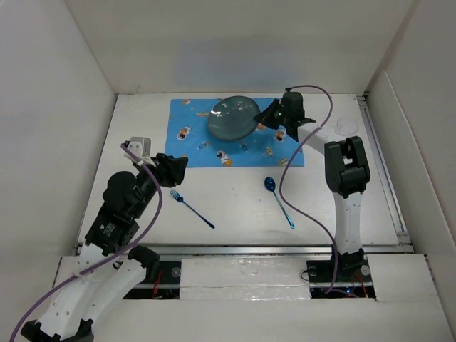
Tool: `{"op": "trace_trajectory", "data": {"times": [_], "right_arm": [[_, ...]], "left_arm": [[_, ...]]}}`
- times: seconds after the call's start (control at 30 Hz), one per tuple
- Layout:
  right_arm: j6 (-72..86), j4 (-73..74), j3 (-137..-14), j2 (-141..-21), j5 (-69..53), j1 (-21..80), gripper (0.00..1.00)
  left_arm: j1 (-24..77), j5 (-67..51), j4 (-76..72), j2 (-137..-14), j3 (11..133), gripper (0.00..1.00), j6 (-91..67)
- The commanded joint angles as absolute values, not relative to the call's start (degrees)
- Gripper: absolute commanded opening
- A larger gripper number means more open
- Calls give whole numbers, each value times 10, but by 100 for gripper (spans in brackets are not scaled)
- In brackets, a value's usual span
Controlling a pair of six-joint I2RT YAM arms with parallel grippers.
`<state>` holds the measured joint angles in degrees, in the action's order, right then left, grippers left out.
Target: Set the dinner table for one person
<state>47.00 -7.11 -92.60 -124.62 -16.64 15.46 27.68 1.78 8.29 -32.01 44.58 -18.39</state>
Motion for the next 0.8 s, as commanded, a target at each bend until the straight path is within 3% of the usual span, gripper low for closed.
{"op": "trace_trajectory", "data": {"times": [0.0,0.43,0.7,0.77], "right_arm": [[529,-185,-988,-1226,-227,160,0],[560,-186,-939,-1270,-200,182,0],[516,-139,-878,-1230,-170,182,43],[504,-132,-873,-1223,-155,182,47]], "left_arm": [[279,30,70,-319,439,47,-169],[279,16,75,-328,444,48,-169],[279,25,82,-330,446,49,-171],[279,28,83,-326,445,49,-173]]}}
